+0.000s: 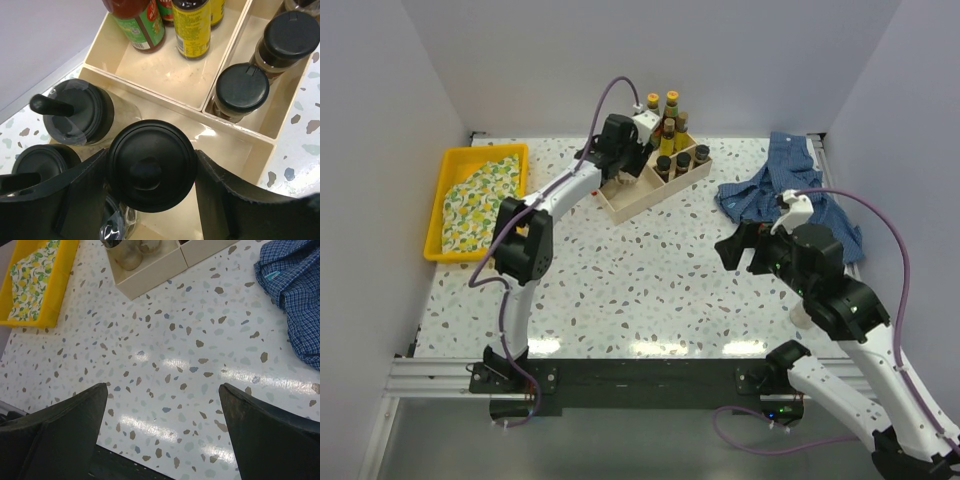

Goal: Organize the condiment bottles
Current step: Place the bottle in the storage box.

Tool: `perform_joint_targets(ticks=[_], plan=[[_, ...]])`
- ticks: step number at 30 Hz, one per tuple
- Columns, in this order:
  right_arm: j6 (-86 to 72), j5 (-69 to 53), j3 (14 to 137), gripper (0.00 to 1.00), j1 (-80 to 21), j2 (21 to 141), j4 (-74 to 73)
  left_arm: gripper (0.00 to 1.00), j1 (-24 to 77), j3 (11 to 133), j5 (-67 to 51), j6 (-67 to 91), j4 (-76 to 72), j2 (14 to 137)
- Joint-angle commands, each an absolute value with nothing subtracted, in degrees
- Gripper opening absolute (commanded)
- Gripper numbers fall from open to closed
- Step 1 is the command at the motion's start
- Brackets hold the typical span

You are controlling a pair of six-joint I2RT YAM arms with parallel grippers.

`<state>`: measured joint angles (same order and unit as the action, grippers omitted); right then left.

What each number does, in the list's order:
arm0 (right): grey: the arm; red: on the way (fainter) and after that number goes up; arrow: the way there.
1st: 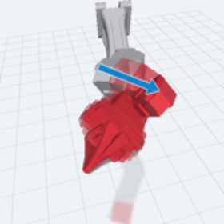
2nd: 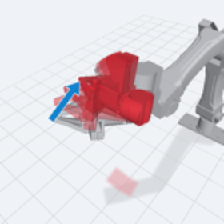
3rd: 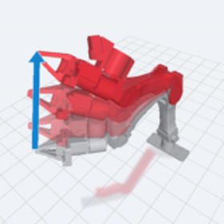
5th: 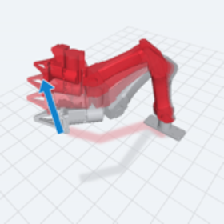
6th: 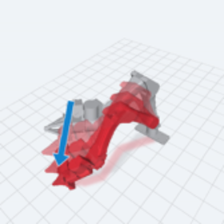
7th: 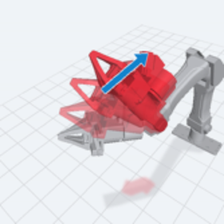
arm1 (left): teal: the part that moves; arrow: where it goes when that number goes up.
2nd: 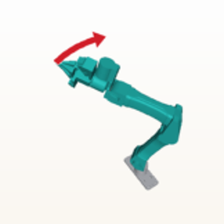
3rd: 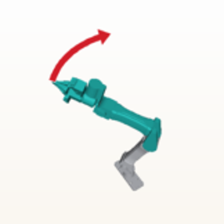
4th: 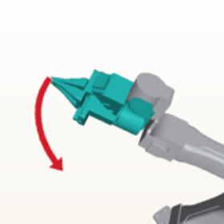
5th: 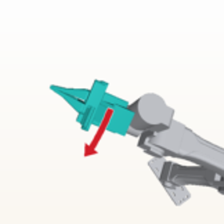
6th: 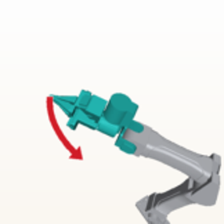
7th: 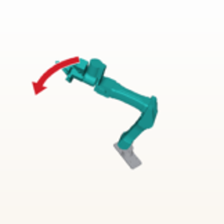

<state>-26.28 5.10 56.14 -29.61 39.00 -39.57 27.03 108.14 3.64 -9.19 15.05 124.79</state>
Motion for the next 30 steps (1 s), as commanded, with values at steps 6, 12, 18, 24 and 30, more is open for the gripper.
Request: perform_joint_targets(ticks=[6, 12, 18, 24, 30], plan=[[-24.17, 5.62, 58.88, 0.98, -29.62, 40.78, -38.93, 0.55, 26.54, 107.84, 5.71, -12.04, 6.25, 126.47], [-25.84, 5.71, 59.06, 0.98, -29.62, 39.29, -40.34, 1.0, 26.63, 107.75, 8.0, -11.34, 5.54, 125.25], [-30.75, 5.54, 57.39, 0.98, -29.53, 38.67, -41.48, 1.0, 27.16, 106.97, 4.94, -8.53, 7.9, 118.06], [-42.43, 12.54, 56.6, 0.99, -29.62, 43.76, -49.29, 1.0, 30.67, 105.22, -2.1, -5.19, 15.8, 107.52], [-51.67, 31.95, 65.72, 0.99, -29.53, 55.51, -65.63, 1.0, 37.08, 87.51, -2.02, -2.29, 14.6, 90.49]])
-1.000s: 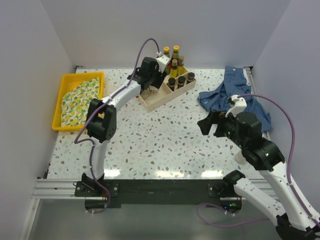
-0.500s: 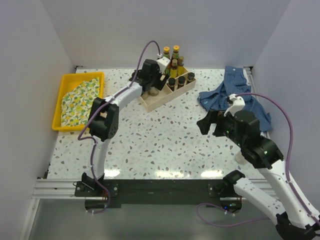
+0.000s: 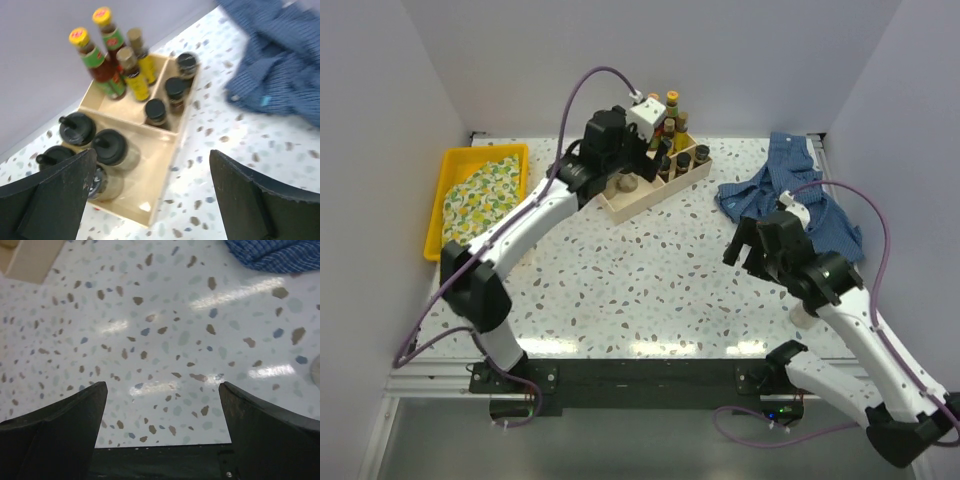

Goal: Organize the condiment bottles
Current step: Place the bottle in the storage box, then pick up the bottle from the corner of the board.

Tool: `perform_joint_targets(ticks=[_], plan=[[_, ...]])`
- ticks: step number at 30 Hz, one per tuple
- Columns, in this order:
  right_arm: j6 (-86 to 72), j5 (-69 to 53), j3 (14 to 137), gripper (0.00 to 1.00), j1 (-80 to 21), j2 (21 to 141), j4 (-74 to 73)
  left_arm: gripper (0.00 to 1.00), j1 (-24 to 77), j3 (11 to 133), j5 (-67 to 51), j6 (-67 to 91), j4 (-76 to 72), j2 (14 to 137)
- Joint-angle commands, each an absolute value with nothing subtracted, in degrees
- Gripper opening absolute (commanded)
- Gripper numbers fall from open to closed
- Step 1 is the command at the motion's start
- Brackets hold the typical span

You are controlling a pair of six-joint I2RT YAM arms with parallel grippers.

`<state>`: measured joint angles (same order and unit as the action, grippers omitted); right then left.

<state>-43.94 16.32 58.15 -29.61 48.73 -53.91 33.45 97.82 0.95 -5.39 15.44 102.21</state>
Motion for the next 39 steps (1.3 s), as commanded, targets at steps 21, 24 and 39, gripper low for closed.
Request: perform_joint_targets(ticks=[21, 24, 39], plan=[[-76.73, 49.03, 67.86, 0.99, -15.22, 64.87, -91.14, 1.0, 37.79, 56.78, -2.9, 4.13, 13.28, 66.54], [-74.45, 50.97, 65.58, 0.99, -9.16, 63.37, -90.88, 1.0, 38.05, 54.85, -2.81, 4.39, 11.96, 64.87], [-73.12, 48.87, 51.51, 0.99, -0.88, 63.54, -78.41, 1.0, 38.85, 50.89, 4.39, 3.87, 7.65, 64.34]])
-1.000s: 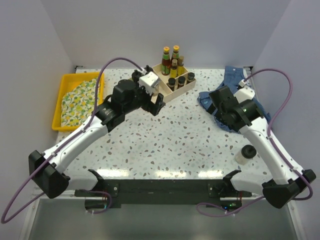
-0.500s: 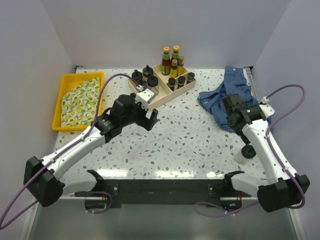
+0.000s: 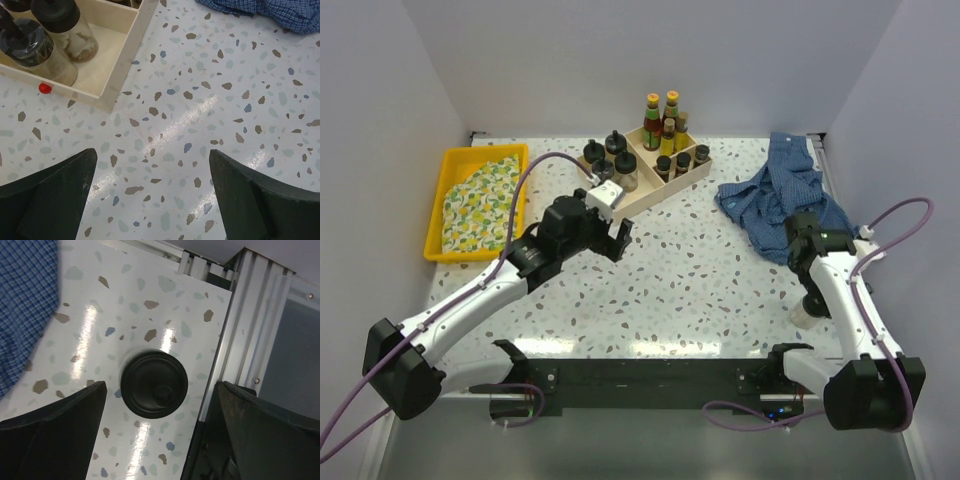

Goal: Organize the condiment bottles
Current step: Pick up the bottle from the corner of the board.

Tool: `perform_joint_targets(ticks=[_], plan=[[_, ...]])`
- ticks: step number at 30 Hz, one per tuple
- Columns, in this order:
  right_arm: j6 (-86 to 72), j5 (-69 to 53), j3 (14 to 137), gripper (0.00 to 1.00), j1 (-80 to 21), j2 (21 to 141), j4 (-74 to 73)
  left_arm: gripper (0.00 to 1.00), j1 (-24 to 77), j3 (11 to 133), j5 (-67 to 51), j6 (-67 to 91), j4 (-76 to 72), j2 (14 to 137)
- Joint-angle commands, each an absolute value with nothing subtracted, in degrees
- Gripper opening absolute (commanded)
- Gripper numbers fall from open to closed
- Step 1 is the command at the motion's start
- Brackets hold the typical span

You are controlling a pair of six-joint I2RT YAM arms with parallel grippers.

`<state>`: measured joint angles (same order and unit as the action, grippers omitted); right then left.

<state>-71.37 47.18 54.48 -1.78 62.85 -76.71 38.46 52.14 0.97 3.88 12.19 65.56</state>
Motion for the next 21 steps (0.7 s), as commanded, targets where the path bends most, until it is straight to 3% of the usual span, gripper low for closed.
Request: perform_joint_targets(ticks=[1, 13, 21], plan=[[-73.39, 48.61, 50.81, 0.99, -0.53, 63.89, -76.92, 1.0, 38.85, 50.37, 4.57, 3.78, 6.95, 64.16], [-67.5, 45.35, 42.45, 0.95, -0.35, 60.29, -62.06, 1.0, 39.29, 50.01, 6.59, 3.34, 6.15, 63.9], [-68.91, 47.63, 40.69, 0.68, -0.26, 60.73, -61.61, 1.0, 39.37, 50.27, 7.56, 3.51, 6.68, 63.02]])
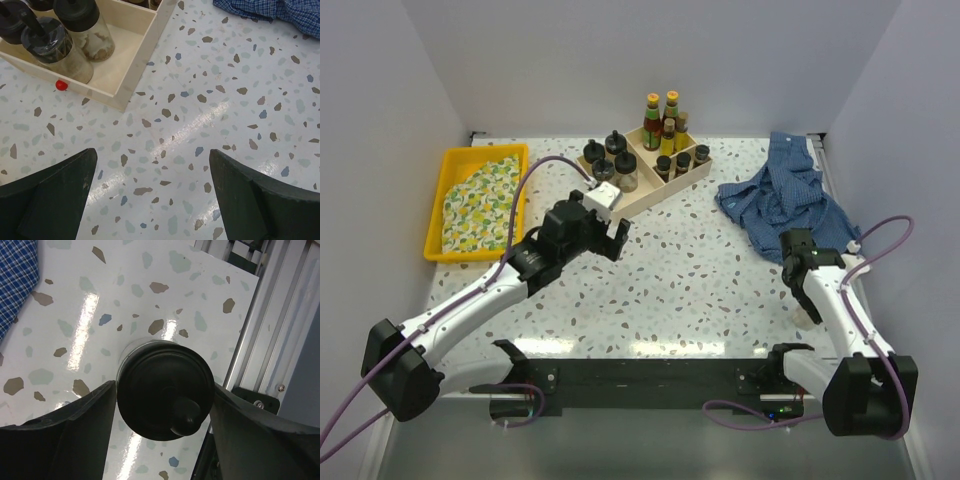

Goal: Organize the condiment bottles
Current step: Pick up the bottle from the corner of the board, then place the bottle in the storage box.

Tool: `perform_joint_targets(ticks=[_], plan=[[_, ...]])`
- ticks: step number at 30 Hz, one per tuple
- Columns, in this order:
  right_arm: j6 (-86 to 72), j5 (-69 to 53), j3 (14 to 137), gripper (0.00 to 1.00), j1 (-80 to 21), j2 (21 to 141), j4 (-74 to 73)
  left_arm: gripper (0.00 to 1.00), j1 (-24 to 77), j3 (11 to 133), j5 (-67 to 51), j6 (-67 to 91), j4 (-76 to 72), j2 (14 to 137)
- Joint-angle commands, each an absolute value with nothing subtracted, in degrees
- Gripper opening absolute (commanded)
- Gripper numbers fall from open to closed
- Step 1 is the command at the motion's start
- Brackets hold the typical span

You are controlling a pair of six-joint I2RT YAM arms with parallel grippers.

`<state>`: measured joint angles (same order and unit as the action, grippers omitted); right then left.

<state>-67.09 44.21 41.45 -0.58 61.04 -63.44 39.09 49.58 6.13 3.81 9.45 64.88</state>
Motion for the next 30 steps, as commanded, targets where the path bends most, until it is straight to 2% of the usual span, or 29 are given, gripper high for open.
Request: perform_joint_targets(ticks=[1, 5, 9, 13, 17, 20, 26, 30], plan=[[-68.56, 48.51, 40.69, 0.65, -0.18, 60.73, -61.61, 1.0, 39.37, 50.27, 8.25, 3.52, 6.85, 62.58], [-66.98, 49.4, 41.31, 0.57, -0.26, 59.86, -60.91, 1.0, 39.37, 50.19, 9.67, 3.87, 7.03, 61.53], [-56.11, 44.22, 41.4, 0.54, -0.26, 57.84, -52.93, 1.0, 39.46, 50.62, 10.63, 4.13, 7.47, 61.08], [-48.88, 37.45, 43.5, 0.36, -0.53, 55.73, -50.28, 1.0, 39.46, 50.8, 11.34, 3.87, 7.56, 60.12], [-45.53, 31.83, 44.82, 0.29, -2.1, 52.83, -48.7, 1.0, 39.46, 50.63, 12.74, 3.69, 7.3, 58.8], [-44.21, 27.69, 45.09, 0.25, -5.96, 52.82, -46.41, 1.0, 39.46, 50.54, 14.23, 3.78, 7.38, 58.27], [-44.91, 25.67, 47.37, 0.21, -20.55, 57.65, -41.32, 1.0, 39.46, 50.63, 19.68, 5.27, 7.38, 57.22], [-39.92, 19.62, 48.25, 0.21, -28.63, 60.64, -28.89, 1.0, 39.37, 49.57, 24.77, 5.89, 6.68, 54.33]])
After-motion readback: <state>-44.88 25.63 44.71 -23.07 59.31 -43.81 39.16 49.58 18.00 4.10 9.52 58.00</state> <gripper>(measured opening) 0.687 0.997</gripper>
